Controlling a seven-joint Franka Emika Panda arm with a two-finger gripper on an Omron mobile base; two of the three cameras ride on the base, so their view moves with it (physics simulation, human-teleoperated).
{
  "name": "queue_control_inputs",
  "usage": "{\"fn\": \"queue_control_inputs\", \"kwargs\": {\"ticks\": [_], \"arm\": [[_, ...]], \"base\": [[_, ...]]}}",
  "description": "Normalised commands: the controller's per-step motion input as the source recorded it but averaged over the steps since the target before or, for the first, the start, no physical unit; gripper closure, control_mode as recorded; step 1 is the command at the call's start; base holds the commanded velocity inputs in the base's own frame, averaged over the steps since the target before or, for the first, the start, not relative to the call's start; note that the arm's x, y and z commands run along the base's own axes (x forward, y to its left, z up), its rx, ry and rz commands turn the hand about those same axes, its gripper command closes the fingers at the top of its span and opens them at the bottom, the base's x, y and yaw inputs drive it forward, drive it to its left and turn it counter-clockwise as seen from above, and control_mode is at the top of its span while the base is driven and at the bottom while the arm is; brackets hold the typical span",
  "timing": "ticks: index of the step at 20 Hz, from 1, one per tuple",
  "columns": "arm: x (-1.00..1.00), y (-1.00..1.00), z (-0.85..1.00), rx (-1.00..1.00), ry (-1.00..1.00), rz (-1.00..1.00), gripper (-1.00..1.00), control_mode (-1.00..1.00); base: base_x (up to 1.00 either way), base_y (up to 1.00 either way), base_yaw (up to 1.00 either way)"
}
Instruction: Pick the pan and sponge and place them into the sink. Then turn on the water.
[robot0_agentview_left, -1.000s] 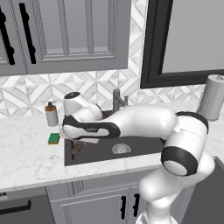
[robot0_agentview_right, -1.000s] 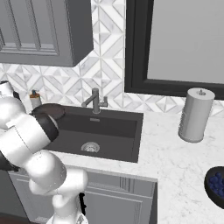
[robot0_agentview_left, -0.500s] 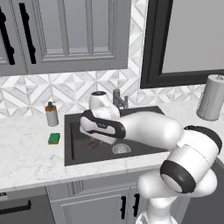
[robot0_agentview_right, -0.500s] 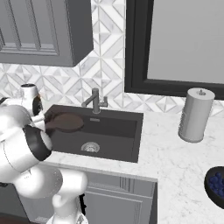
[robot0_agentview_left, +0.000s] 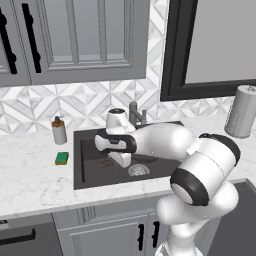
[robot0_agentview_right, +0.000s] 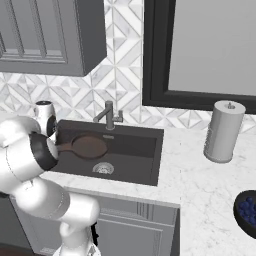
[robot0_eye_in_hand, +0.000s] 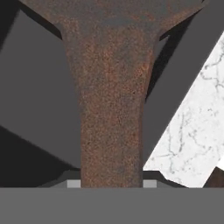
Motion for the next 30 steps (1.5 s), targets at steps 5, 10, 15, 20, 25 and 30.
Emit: {"fn": "queue_control_inputs", "kwargs": {"ticks": [5, 10, 15, 20, 25, 30], "arm": [[0.42, -0.24, -0.16, -0.03, 0.08, -0.24, 1.00, -1.00], [0.06, -0.25, -0.12, 0.00, 0.03, -0.10, 1.00, -1.00], [0.00, -0.24, -0.10, 0.00, 0.01, -0.07, 1.00, -1.00], [0.09, -0.29, -0.22, -0.01, 0.00, -0.08, 1.00, -1.00], [0.21, -0.15, -0.37, -0.01, 0.00, -0.09, 1.00, -1.00], [0.27, -0.02, -0.37, 0.00, 0.00, -0.09, 1.00, -1.00]], "base": [[0.00, 0.00, 0.00], [0.00, 0.00, 0.00], [0.00, 0.00, 0.00], [0.00, 0.00, 0.00], [0.00, 0.00, 0.00], [0.00, 0.00, 0.00]]}}
